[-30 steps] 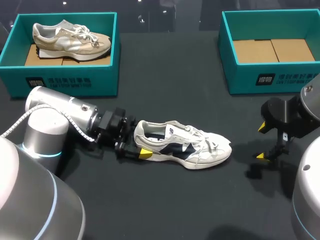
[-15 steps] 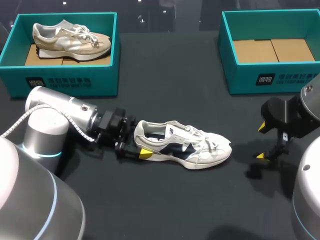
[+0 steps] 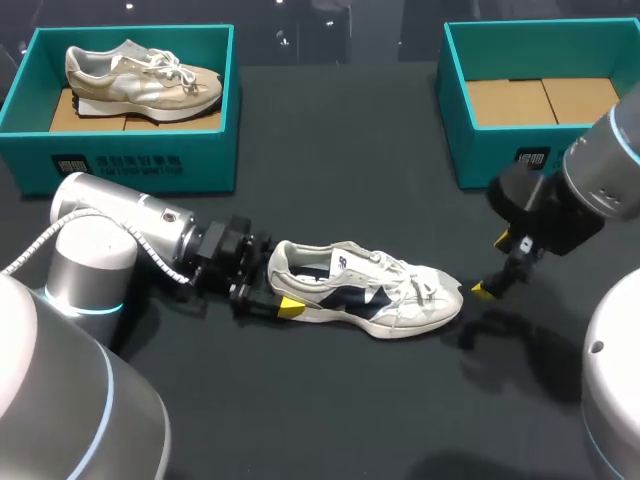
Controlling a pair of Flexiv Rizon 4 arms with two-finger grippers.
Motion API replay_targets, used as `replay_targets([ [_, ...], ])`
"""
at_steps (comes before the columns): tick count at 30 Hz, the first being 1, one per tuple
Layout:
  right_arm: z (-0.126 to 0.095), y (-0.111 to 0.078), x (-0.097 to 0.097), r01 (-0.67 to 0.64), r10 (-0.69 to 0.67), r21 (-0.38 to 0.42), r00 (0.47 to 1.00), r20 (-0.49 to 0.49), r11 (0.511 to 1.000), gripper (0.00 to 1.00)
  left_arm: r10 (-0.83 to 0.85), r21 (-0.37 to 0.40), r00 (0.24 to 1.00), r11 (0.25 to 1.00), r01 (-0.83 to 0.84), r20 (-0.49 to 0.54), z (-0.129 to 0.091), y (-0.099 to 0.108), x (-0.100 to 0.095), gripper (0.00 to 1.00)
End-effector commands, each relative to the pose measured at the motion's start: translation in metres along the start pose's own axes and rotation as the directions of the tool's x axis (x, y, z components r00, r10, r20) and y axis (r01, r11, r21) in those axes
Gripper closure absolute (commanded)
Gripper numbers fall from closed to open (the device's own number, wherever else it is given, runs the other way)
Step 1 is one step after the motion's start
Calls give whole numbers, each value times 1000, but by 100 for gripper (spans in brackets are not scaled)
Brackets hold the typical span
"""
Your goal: Take the shoe out of the shoebox, open the shoe tongue, remove and reinsert the insole, then place the shoe into the shoebox
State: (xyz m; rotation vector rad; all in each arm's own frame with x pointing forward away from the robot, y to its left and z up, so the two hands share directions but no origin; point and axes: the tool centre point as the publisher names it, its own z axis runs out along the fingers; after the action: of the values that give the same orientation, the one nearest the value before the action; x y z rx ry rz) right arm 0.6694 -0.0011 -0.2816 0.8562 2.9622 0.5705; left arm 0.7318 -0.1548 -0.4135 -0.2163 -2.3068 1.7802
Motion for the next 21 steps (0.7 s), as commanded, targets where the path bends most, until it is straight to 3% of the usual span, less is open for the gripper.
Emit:
replay_targets([
  [1,-7,19,16,-230,215,139,970,114,963,0,-1,-1,1000,1000,1,0,-1,3,-3,100],
  [4,-4,36,29,-333,313,119,936,158,935,0,-1,-1,1000,1000,1,0,-1,3,-3,100],
  [6,1,46,37,-348,317,148,927,198,926,0,-1,-1,1000,1000,1,0,-1,3,-3,100],
  [18,1,46,37,-348,317,148,927,198,926,0,-1,-1,1000,1000,1,0,-1,3,-3,100],
  [21,13,66,44,-522,460,199,841,285,830,0,-1,-1,1000,1000,1,0,-1,3,-3,100],
])
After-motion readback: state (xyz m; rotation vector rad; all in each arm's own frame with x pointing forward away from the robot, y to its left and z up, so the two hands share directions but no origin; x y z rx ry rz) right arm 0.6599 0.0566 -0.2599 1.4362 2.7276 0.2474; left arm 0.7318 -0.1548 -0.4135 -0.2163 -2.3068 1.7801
